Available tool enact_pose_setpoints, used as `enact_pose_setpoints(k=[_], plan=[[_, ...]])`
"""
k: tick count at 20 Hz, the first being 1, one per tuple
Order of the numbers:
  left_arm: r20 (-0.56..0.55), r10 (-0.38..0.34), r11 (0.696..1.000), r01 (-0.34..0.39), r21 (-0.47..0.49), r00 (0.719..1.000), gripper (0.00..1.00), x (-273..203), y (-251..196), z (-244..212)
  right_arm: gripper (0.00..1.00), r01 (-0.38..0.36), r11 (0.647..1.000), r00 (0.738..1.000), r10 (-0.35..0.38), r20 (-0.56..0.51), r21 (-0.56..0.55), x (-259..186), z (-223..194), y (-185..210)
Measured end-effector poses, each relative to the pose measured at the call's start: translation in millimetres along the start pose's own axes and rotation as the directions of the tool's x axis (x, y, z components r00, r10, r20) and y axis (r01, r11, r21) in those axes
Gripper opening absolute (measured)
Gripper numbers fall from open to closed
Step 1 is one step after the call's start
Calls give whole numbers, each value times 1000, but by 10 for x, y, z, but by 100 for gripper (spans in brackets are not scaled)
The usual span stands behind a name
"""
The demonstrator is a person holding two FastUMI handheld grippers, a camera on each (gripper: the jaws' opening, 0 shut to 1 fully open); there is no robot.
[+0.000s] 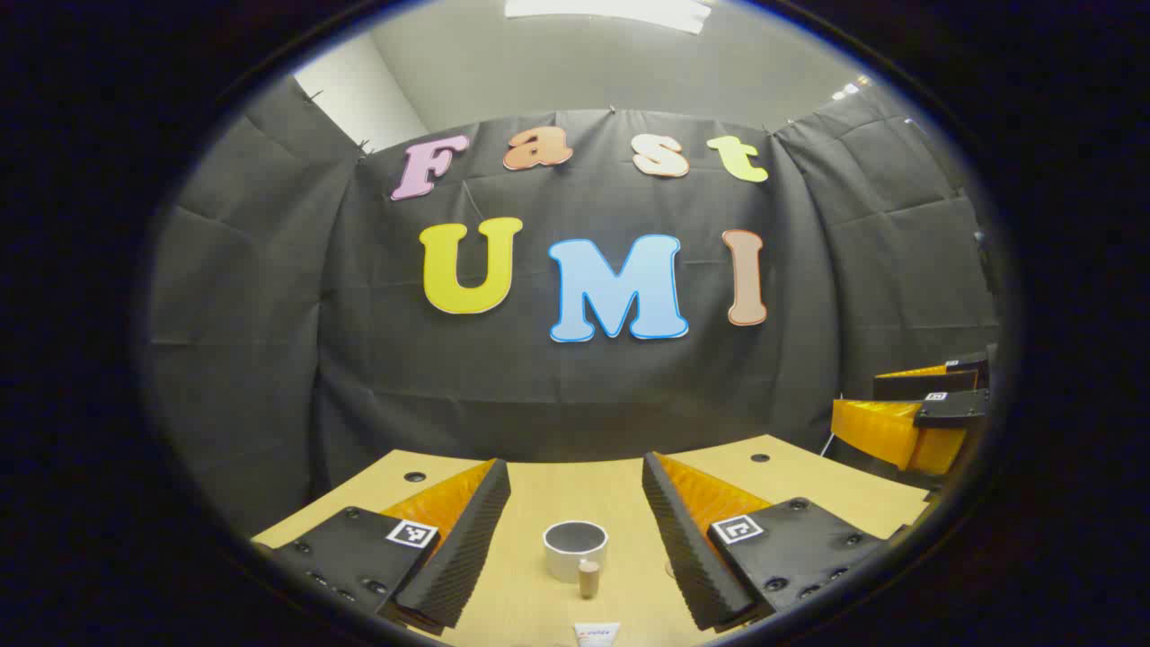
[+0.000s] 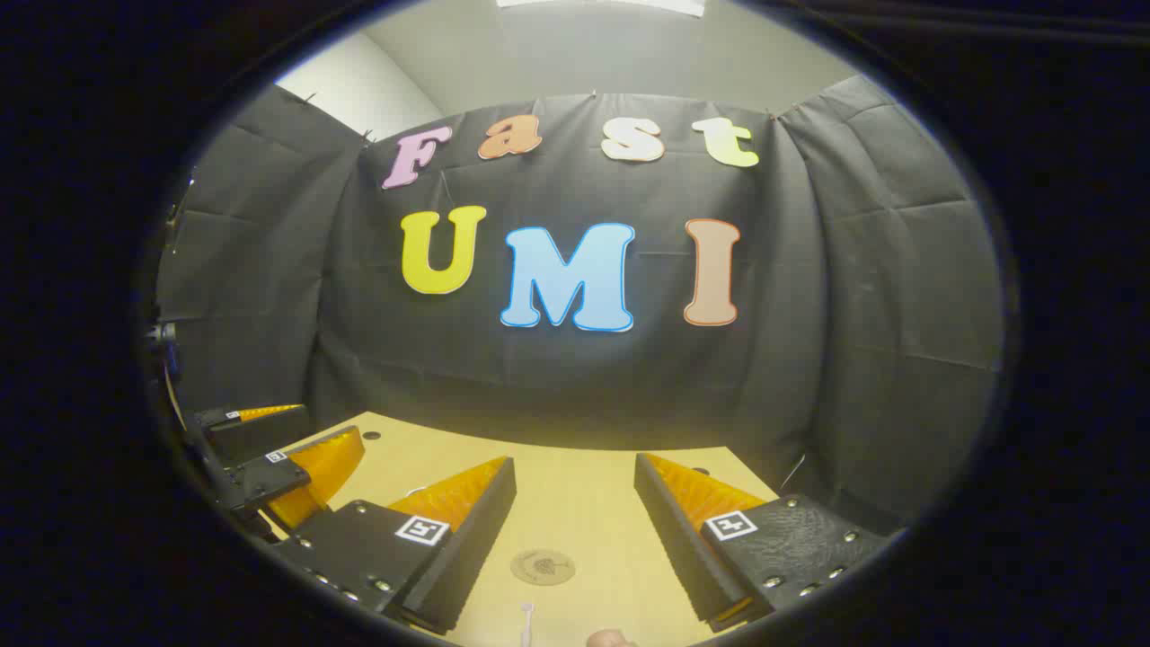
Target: Put the toothbrush and toothpaste on the desktop into the cup, then pick up the cup and place it on the coaster on the desktop.
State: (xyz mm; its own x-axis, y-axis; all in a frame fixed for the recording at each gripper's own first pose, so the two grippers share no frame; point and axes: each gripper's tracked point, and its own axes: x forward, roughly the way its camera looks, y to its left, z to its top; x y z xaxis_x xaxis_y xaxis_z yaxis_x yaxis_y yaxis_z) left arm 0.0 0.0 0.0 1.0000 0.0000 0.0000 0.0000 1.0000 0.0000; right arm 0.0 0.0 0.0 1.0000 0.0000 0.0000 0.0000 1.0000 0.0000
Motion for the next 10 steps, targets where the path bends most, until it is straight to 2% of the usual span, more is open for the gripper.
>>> enact_pose_setpoints(k=[10], plan=[[-16, -5, 1000, 4, -10, 1000, 94, 154, -39, -3, 88, 25, 999, 999, -27, -38, -30, 12, -59, -123]])
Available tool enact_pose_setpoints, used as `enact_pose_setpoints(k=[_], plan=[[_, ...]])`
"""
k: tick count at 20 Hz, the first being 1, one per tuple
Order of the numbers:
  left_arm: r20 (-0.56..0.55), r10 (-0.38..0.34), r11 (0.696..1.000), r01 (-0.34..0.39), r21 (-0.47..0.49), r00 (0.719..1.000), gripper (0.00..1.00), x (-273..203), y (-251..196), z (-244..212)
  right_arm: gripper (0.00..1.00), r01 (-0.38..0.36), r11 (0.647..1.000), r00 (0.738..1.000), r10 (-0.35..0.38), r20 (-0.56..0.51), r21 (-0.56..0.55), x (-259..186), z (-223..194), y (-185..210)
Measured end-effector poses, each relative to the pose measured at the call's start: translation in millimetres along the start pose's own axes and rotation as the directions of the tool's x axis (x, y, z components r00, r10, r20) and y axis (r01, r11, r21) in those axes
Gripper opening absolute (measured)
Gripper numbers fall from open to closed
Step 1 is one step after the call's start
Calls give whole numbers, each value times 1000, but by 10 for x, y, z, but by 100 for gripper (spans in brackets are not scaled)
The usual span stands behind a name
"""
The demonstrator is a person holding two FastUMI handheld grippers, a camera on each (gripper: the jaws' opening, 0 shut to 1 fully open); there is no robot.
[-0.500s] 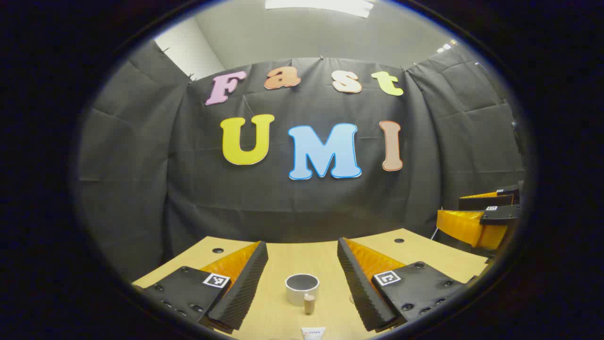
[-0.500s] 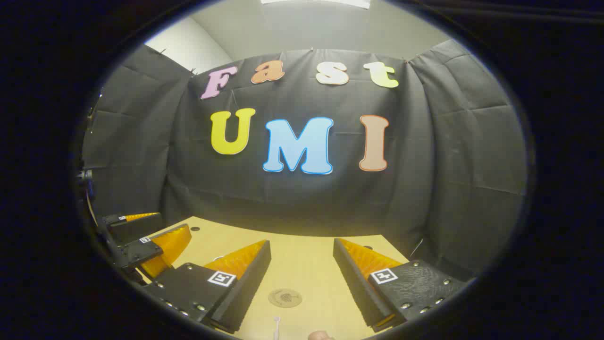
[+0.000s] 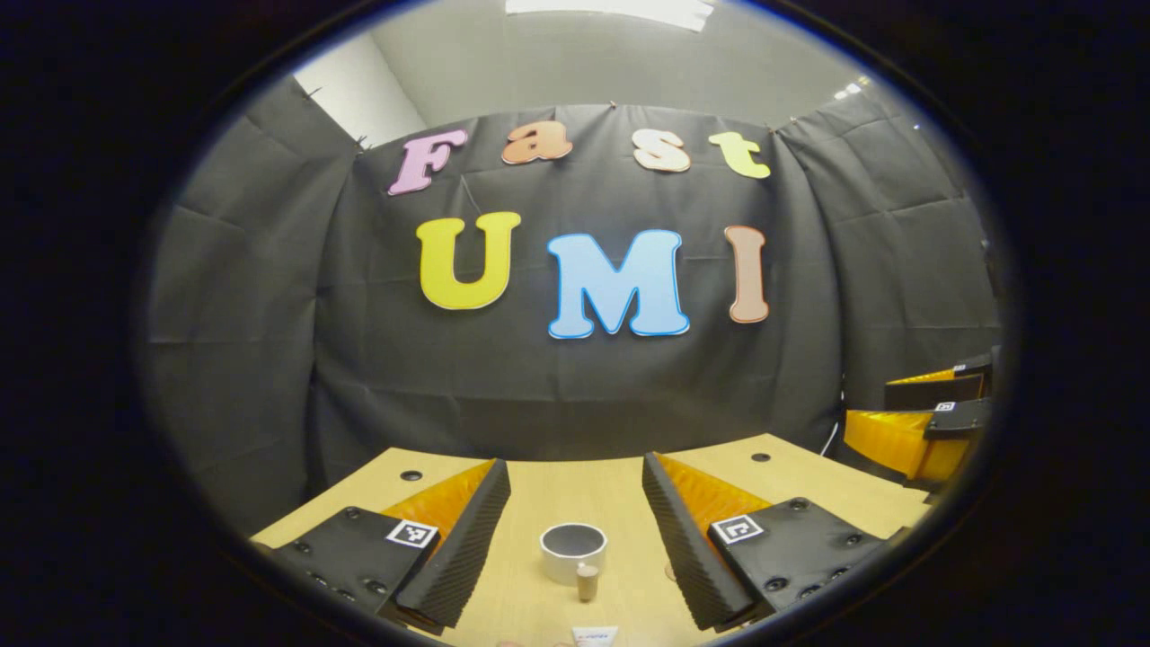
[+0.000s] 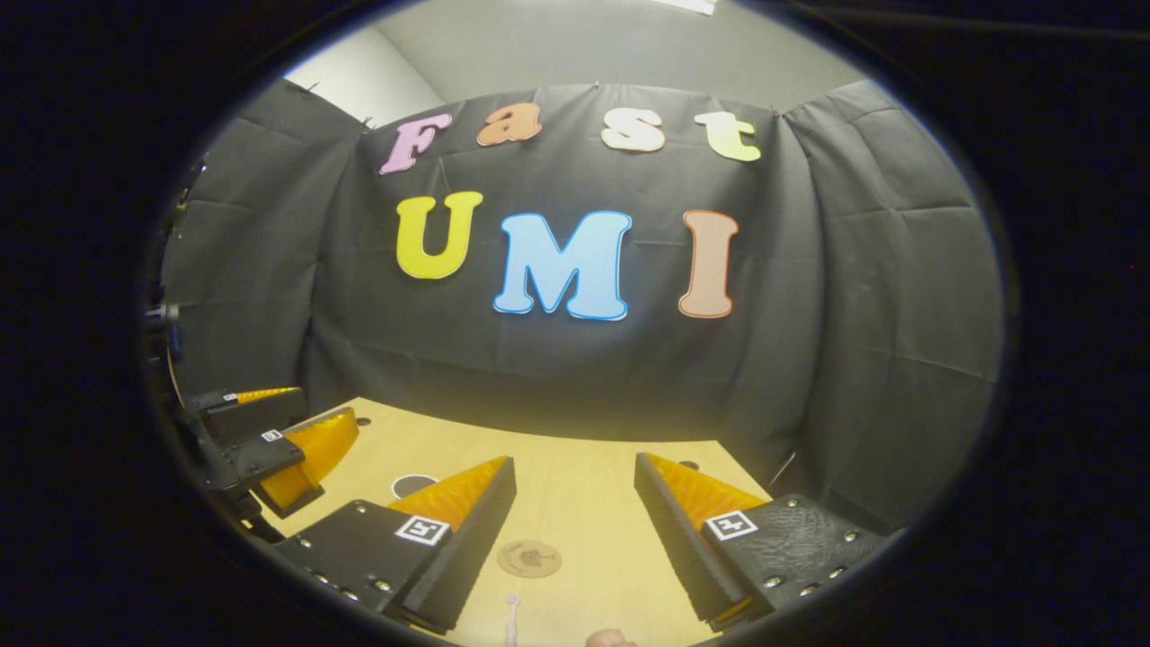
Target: Put the toothbrush and toothpaste on the desktop into the cup, then pick up the cup and place it on the coaster on the desktop.
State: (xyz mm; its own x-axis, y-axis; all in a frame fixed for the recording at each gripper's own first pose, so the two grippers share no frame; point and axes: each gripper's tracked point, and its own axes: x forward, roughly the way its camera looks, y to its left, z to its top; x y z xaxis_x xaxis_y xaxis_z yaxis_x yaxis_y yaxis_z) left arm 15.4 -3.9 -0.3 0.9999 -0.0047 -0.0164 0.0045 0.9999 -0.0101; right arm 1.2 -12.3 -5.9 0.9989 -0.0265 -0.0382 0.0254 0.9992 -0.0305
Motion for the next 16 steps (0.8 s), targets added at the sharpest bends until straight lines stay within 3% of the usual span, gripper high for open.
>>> enact_pose_setpoints(k=[9, 16], plan=[[-65, -12, 1000, 13, 19, 998, 94, 19, -82, -161, 88, -17, 1000, 999, 18, -27, 17, 13, -43, -2], [-123, -27, 999, 21, -50, 992, 94, 15, -84, -323, 88, -55, 998, 995, 58, -77, 37, 20, -190, 90]])
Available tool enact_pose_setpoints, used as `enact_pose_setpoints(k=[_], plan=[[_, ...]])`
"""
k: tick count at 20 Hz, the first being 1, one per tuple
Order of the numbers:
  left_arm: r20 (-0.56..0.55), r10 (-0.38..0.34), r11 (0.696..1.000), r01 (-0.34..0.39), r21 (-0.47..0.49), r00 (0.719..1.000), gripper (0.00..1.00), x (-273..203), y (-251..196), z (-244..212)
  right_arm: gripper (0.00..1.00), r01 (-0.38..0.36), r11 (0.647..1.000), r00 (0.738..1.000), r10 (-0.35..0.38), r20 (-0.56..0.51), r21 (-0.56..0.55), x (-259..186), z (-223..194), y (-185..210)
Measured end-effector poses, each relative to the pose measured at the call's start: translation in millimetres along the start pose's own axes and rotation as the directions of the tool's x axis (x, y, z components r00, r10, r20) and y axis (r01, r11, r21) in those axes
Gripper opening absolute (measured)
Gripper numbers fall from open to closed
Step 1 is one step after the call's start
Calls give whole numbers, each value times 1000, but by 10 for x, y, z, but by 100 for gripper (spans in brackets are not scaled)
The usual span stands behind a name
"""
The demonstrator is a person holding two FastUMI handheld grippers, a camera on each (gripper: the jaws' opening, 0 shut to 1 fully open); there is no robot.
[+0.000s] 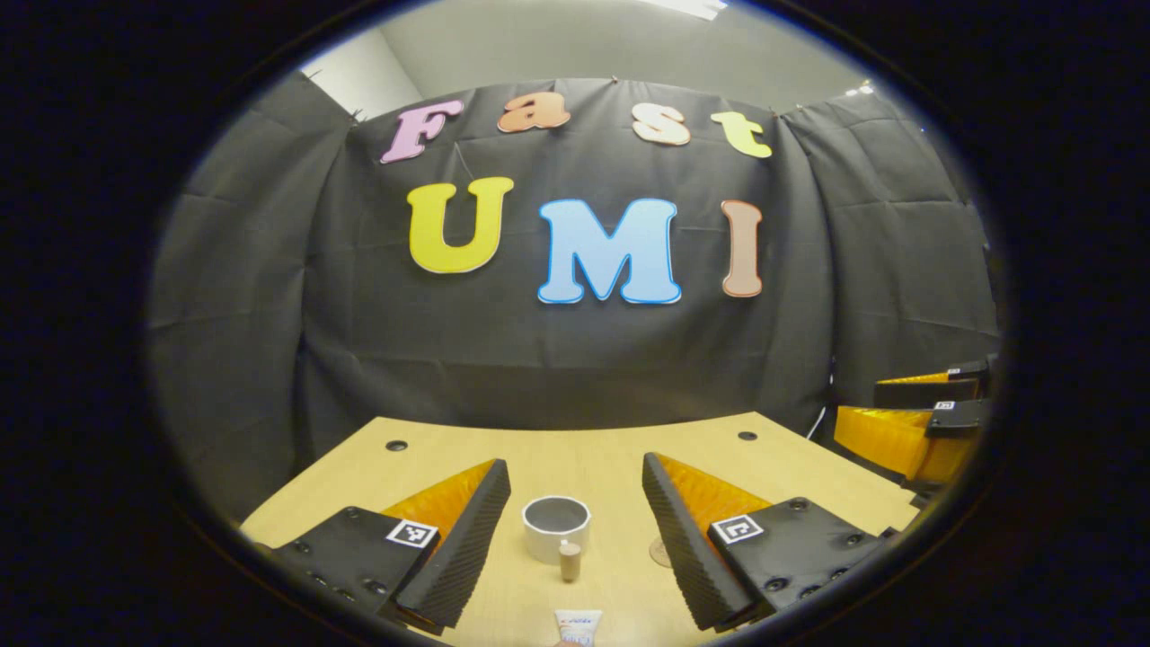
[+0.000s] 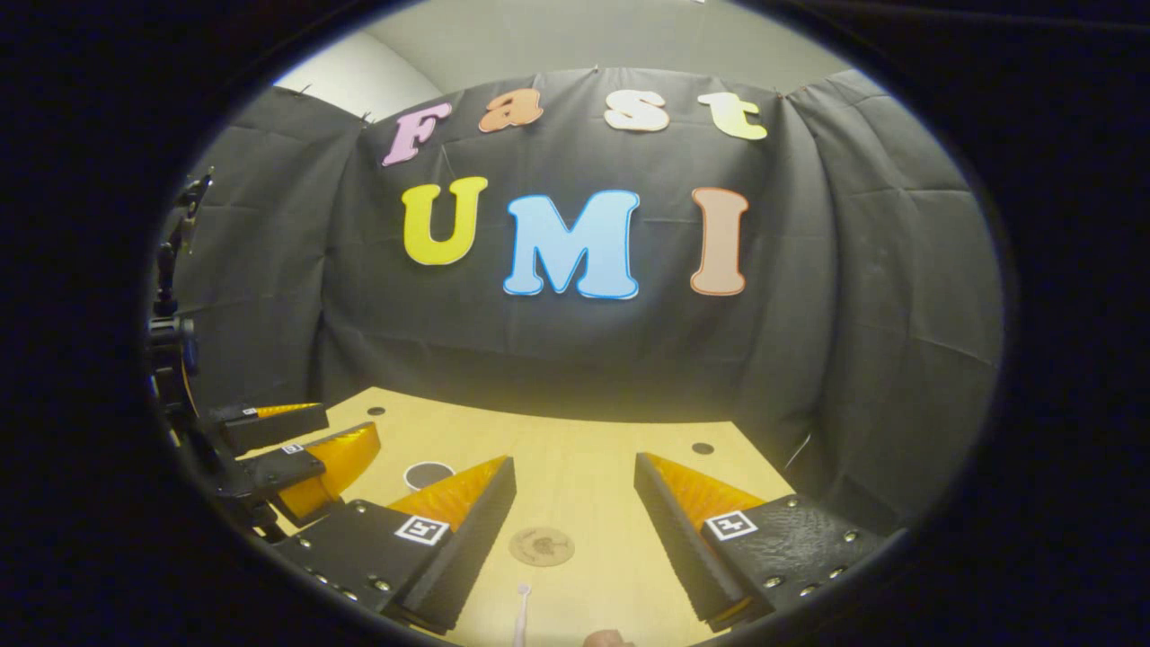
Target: Put the toothbrush and toothpaste on the desktop into the cup, then pick up the cup and place it on the coaster on the desktop.
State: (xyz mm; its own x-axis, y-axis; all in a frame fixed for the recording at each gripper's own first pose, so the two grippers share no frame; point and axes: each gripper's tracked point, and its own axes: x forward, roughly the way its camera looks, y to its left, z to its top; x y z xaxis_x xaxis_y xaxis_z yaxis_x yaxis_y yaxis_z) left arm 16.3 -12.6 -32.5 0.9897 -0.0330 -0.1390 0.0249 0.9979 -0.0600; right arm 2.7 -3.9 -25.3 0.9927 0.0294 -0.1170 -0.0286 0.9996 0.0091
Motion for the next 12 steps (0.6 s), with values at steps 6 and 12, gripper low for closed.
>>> enact_pose_setpoints(k=[6, 12], plan=[[-126, 29, 999, -27, 18, 992, 95, 47, 113, -324, 88, -39, 999, 992, 40, -120, 16, 63, -304, 144], [-326, 4, 1000, -11, -20, 946, 95, 26, 136, -863, 89, -44, 999, 938, 46, -342, 14, 135, -894, 267]])
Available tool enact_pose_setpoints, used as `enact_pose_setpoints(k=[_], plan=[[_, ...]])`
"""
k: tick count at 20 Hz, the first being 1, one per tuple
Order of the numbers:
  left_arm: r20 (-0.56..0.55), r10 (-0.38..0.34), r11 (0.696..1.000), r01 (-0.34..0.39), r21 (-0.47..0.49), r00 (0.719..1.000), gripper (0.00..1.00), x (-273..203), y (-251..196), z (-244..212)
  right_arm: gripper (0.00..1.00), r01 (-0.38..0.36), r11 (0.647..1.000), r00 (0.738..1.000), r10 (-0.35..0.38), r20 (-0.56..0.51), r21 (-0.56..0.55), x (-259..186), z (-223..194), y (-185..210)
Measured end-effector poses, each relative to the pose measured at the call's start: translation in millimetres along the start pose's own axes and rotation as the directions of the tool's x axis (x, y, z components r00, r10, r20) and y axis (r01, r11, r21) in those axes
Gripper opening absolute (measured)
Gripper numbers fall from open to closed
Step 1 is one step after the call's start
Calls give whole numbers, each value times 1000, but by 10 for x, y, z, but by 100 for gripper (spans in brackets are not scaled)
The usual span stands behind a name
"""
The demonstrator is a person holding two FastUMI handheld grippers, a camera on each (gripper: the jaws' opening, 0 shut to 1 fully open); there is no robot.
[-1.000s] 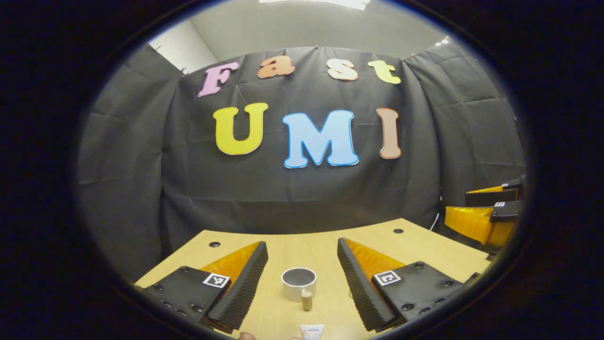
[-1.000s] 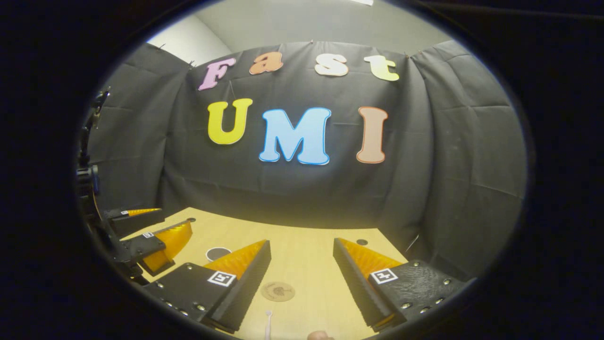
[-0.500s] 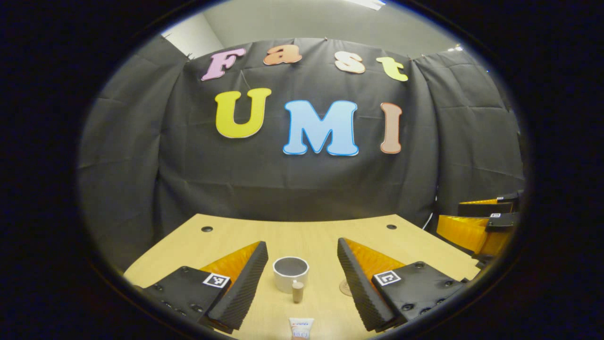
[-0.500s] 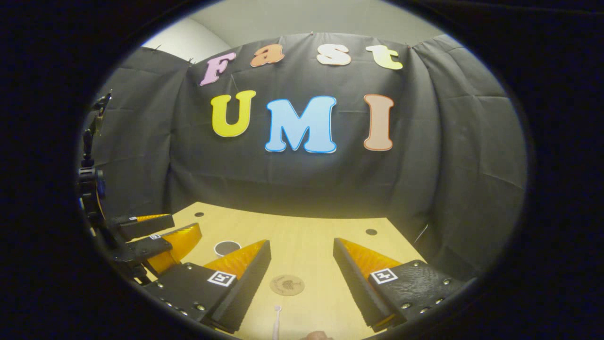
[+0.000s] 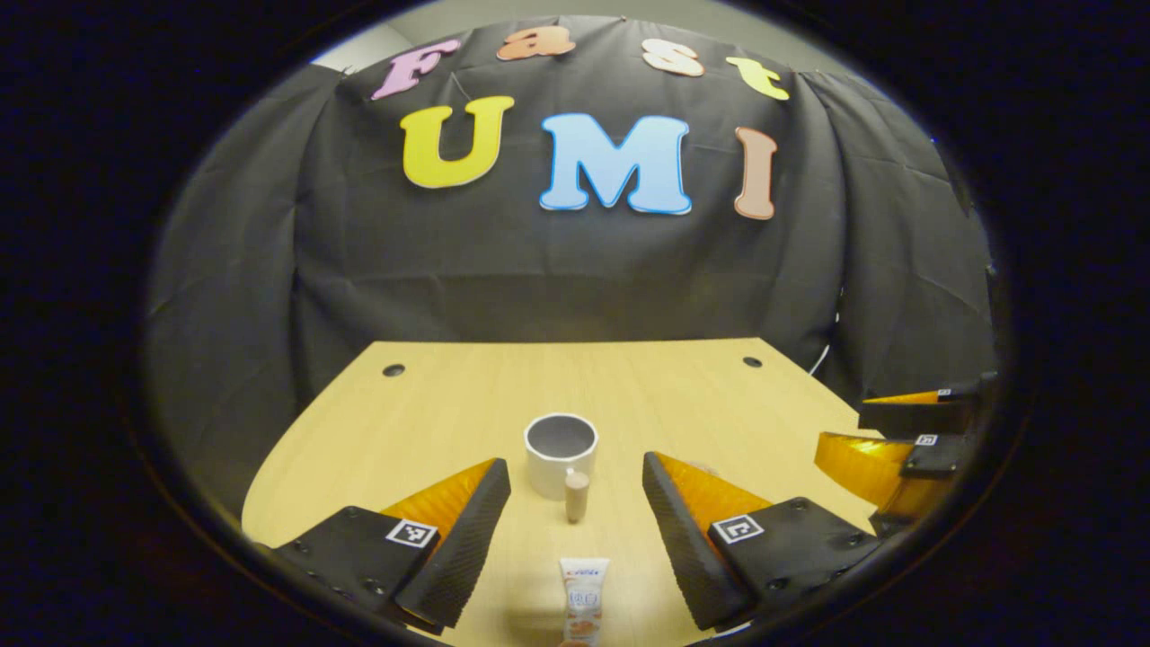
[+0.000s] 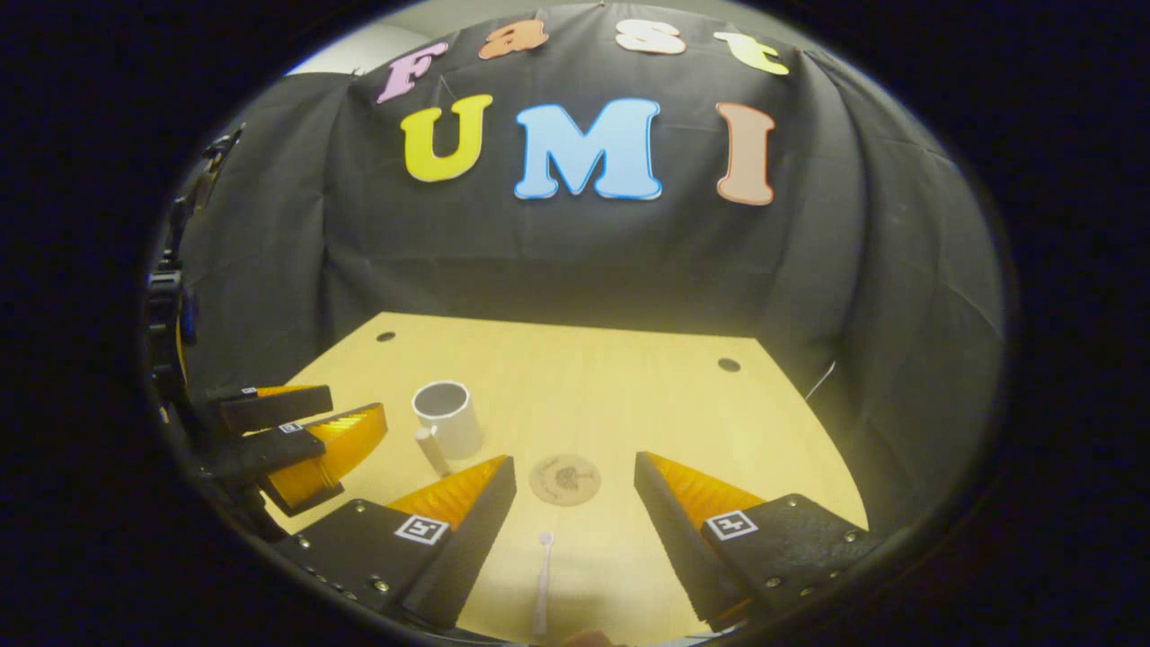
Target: Put the toothbrush and toothpaste on the desktop into the cup, then pick up the cup and place it on the coaster on the desktop.
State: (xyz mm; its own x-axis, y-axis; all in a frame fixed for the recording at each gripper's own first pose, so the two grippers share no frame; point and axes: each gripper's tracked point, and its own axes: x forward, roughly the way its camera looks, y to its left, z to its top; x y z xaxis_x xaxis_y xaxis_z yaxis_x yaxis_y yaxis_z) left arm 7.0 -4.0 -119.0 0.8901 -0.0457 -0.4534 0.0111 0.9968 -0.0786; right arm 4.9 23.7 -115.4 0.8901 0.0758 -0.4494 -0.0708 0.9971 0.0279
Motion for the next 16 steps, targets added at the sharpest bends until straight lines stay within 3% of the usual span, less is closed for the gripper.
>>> enact_pose_setpoints(k=[4, 8, 13, 16], plan=[[-136, -3, 1000, 0, -21, 991, 95, 83, 27, -319, 89, -19, 999, 992, 23, -122, 35, 117, -242, 69], [-265, -17, 999, 9, -34, 964, 95, 106, 36, -677, 89, -26, 998, 971, 38, -234, 56, 188, -512, 142], [-440, -29, 999, 19, -27, 898, 95, 44, 33, -1103, 89, -50, 994, 920, 82, -382, 93, 162, -892, 240], [-538, -22, 1000, 14, -19, 842, 96, -11, 39, -1348, 90, -53, 992, 885, 99, -455, 113, 158, -1091, 279]])
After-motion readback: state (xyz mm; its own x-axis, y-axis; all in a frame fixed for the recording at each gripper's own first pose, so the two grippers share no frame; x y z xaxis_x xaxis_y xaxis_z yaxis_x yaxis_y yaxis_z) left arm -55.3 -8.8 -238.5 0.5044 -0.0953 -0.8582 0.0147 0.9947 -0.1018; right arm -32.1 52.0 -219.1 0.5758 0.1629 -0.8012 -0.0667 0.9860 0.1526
